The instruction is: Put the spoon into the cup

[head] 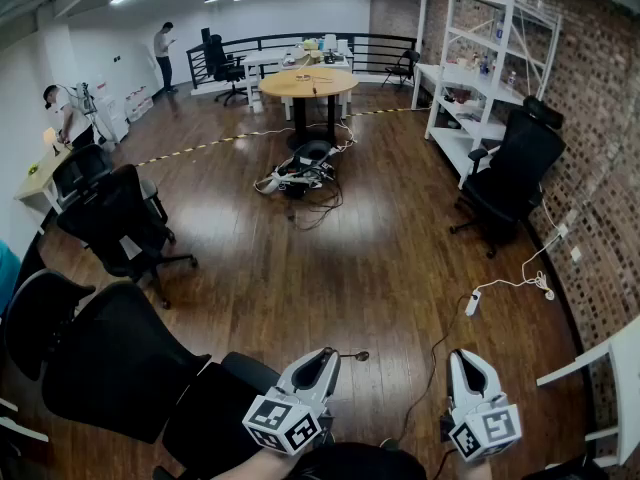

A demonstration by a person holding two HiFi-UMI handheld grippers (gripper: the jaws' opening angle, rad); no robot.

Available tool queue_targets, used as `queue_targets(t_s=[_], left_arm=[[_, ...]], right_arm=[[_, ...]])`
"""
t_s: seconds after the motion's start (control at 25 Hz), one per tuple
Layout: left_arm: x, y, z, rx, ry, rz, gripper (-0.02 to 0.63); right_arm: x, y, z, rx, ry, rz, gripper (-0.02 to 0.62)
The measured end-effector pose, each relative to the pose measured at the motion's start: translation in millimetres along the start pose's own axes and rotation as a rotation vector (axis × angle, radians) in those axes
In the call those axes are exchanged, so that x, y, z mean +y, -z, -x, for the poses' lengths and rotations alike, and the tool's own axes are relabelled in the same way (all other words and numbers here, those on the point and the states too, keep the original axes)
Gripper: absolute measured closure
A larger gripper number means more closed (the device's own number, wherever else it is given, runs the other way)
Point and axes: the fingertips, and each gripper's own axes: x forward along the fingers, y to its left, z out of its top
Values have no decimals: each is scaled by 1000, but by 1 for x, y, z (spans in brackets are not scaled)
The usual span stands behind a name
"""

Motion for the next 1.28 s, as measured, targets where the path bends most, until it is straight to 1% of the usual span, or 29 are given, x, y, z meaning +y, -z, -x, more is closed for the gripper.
queue_targets(t_s=[0.16, 0.32, 0.4, 0.48, 0.6, 0.76, 0.88, 1.0, 1.08, 1.16, 1.28], left_arm=[[-12, -7, -14, -2, 37, -26, 572], [-35, -3, -41, 25, 104, -34, 572], [-56, 1, -57, 51, 152, -37, 572], [-83, 5, -70, 75, 209, -42, 572], [-122, 17, -85, 91, 289, -65, 572], [-166, 40, -97, 123, 354, -65, 572], [-211, 59, -116, 153, 385, -70, 572], [-263, 84, -145, 169, 415, -81, 572], [-312, 110, -167, 172, 431, -87, 572], [-366, 136, -185, 178, 448, -97, 572], [-427, 158, -199, 181, 462, -100, 572]], right_arm=[[-13, -3, 5, -15, 34, -7, 572], [-39, -8, 25, -29, 106, 2, 574], [-58, -10, 45, -41, 154, -12, 575], [-81, -9, 71, -52, 220, -34, 578], [-114, -6, 113, -74, 316, -53, 580], [-146, -7, 160, -97, 404, -50, 580], [-181, -11, 198, -103, 444, -29, 580], [-229, -9, 237, -106, 480, -20, 580], [-272, 0, 272, -102, 503, 2, 580], [-311, 6, 314, -109, 514, 2, 580], [-345, 2, 360, -120, 504, -8, 580]])
